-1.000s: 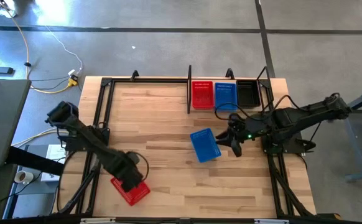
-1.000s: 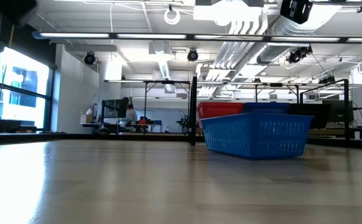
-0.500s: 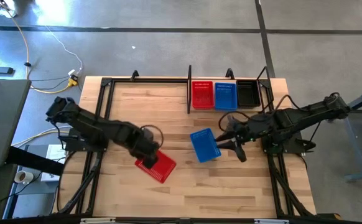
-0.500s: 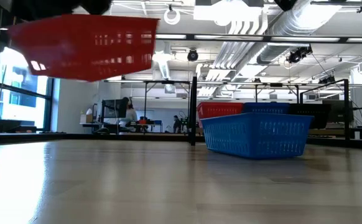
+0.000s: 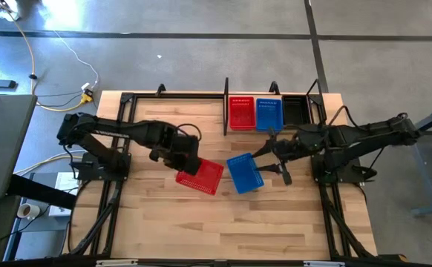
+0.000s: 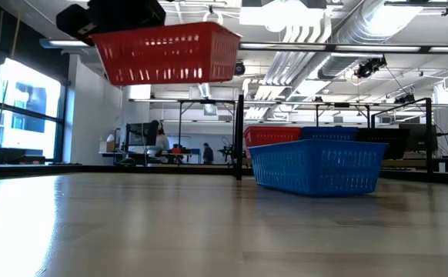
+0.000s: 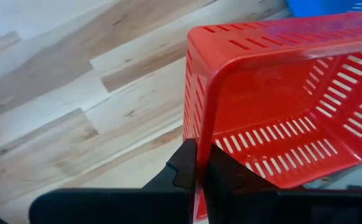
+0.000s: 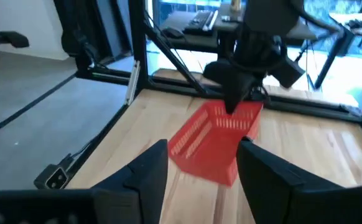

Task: Stack baskets on shelf by color
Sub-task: Stack the red basket on the stacked red baskets on the shelf

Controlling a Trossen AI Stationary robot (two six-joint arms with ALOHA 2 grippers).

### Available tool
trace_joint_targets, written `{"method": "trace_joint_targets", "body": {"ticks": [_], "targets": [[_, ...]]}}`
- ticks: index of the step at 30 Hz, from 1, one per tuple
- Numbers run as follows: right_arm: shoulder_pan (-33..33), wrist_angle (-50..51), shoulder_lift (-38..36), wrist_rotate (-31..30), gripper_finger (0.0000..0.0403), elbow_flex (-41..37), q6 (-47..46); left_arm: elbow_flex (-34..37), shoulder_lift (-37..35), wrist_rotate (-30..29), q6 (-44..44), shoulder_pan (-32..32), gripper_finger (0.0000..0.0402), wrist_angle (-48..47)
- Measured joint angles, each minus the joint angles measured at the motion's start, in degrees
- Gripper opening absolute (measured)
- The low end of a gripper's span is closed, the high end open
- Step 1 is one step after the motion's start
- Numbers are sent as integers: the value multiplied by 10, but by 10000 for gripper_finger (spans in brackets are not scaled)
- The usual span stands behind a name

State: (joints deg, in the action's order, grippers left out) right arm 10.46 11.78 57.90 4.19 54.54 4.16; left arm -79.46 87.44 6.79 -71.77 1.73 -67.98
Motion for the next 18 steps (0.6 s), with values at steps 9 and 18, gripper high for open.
{"method": "trace_joint_targets", "body": {"ticks": [9, 18], "targets": [[-22, 73, 76, 81, 176, 93, 103, 0, 0, 19, -12, 10, 0, 19], [-17, 147, 166, 139, 176, 137, 231, 0, 0, 55, -43, 11, 0, 18]]}}
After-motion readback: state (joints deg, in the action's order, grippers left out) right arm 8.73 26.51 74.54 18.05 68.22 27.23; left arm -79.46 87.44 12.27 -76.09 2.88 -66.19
